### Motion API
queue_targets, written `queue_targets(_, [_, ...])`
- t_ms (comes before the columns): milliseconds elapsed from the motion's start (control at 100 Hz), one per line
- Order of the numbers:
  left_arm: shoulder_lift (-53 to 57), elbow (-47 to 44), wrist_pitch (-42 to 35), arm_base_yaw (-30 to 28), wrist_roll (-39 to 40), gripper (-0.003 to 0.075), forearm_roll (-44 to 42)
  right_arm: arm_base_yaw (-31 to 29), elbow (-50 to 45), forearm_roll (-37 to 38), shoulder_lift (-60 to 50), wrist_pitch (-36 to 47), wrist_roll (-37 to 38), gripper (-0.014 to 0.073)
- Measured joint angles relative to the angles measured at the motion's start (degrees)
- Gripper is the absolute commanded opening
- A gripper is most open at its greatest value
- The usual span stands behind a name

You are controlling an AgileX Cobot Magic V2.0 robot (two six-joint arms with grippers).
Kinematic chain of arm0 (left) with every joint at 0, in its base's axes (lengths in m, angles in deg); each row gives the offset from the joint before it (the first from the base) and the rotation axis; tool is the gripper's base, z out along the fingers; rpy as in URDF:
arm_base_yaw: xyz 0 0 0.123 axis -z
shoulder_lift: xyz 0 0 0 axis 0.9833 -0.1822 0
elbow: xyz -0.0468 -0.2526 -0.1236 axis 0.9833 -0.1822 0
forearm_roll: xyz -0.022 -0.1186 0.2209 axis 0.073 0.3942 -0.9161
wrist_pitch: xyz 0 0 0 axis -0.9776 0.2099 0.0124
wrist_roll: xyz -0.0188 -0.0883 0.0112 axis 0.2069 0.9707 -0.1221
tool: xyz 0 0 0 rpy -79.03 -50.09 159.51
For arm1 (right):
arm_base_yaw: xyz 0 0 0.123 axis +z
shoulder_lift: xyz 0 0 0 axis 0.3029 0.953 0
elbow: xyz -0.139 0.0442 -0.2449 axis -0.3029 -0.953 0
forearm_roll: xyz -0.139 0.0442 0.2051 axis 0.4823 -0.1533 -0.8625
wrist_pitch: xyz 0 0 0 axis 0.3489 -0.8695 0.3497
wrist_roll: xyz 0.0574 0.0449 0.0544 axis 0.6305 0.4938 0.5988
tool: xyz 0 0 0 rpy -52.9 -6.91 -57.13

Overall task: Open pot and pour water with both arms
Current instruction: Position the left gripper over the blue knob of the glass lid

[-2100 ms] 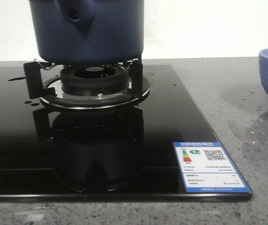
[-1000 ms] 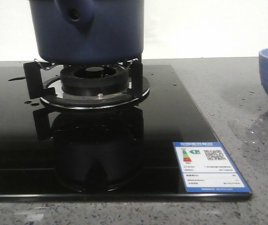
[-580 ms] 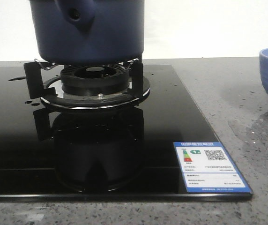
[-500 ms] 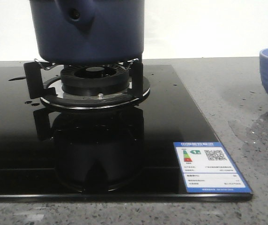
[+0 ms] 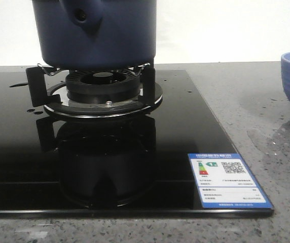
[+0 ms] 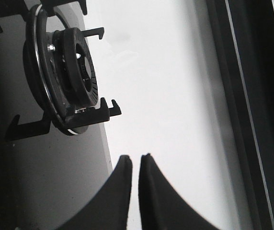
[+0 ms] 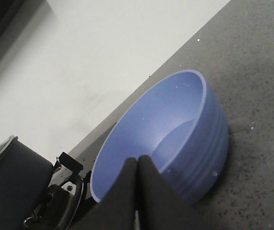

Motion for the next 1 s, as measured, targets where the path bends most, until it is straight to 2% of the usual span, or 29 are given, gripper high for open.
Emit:
queue_targets(340, [0.0, 0.0, 0.73, 0.0, 0.0, -0.002, 0.1, 0.0, 0.23, 0.0, 0.0, 0.03, 0.0, -0.0064])
queue_targets(450, [0.0, 0.0, 5.06, 0.0, 0.0, -0.002, -2.46, 0.0, 2.4, 0.89, 0.0, -2.31, 0.0, -0.0062])
queue_targets(520, [0.0, 0.42, 10.51, 0.0, 0.0, -0.002, -8.39, 0.0, 5.05, 2.56, 0.38, -5.49, -0.85, -0.0062])
queue_targets(610, [-0.72, 2.94, 17.54, 0.0, 0.0, -0.002, -16.79, 0.0, 9.8, 3.35, 3.26, -10.56, -5.71, -0.0062])
queue_targets(770, [-8.7, 10.21, 29.88, 0.11, -1.61, -0.002, -27.93, 0.0, 19.35, 3.98, 13.23, -22.39, -11.18, -0.0062])
queue_targets(900, [-14.94, 15.8, 36.29, 3.42, -9.42, -0.002, -30.84, 0.0, 25.67, 3.82, 23.43, -35.01, -13.85, -0.0062])
queue_targets(1000, [-18.76, 19.25, 40.63, 8.07, -14.21, -0.0017, -31.56, 0.0, 28.76, 0.23, 29.94, -42.73, -19.57, -0.0062])
